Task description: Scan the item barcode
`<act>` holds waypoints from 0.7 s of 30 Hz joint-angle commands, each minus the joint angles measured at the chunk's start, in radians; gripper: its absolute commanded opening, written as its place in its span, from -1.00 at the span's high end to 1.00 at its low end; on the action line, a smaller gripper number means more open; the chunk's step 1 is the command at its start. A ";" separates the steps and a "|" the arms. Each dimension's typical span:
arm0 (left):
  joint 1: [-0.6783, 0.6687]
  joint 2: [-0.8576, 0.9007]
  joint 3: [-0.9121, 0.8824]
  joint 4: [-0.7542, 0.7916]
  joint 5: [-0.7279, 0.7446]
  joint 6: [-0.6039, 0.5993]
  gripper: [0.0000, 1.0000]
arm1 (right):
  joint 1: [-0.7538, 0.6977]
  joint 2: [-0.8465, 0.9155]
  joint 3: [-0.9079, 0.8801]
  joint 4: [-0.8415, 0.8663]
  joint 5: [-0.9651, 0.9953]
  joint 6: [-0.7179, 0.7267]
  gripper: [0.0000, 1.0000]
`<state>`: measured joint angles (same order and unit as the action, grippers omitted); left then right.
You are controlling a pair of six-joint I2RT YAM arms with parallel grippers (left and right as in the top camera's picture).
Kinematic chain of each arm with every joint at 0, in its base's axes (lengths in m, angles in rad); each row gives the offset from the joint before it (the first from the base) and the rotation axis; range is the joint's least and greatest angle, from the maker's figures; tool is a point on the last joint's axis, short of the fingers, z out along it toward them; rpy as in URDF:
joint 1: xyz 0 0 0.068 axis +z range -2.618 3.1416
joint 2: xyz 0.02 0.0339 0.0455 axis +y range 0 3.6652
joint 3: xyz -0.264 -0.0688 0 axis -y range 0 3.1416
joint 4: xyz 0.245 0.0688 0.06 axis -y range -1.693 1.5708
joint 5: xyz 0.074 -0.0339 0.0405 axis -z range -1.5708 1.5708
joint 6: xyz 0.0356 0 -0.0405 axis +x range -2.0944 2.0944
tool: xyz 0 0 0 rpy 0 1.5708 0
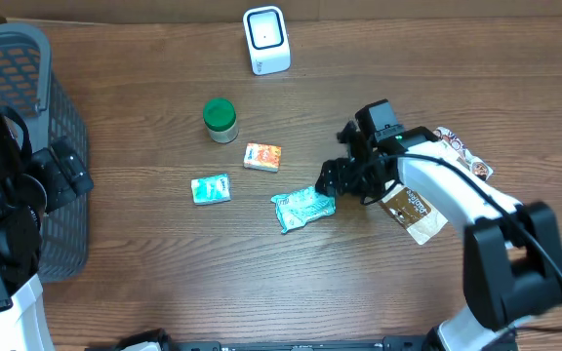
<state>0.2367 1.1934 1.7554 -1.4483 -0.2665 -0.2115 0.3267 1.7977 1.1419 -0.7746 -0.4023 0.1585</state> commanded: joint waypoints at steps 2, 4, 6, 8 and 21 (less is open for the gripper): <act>0.005 -0.009 0.020 0.001 -0.010 -0.021 -0.99 | -0.001 0.092 0.015 0.005 -0.121 -0.098 -0.50; 0.005 -0.009 0.020 0.001 -0.010 -0.021 -1.00 | -0.001 0.110 0.015 0.002 -0.158 -0.130 -0.45; 0.005 -0.009 0.020 0.001 -0.010 -0.021 -0.99 | -0.001 0.126 0.014 0.005 -0.178 -0.134 -0.43; 0.005 -0.009 0.020 0.001 -0.010 -0.021 -0.99 | -0.001 0.139 0.005 0.019 -0.194 -0.134 -0.38; 0.005 -0.009 0.020 0.001 -0.010 -0.021 -0.99 | 0.013 0.233 -0.109 0.197 -0.251 -0.128 -0.03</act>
<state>0.2367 1.1934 1.7554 -1.4483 -0.2665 -0.2115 0.3290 1.9446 1.0779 -0.5869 -0.7017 0.0402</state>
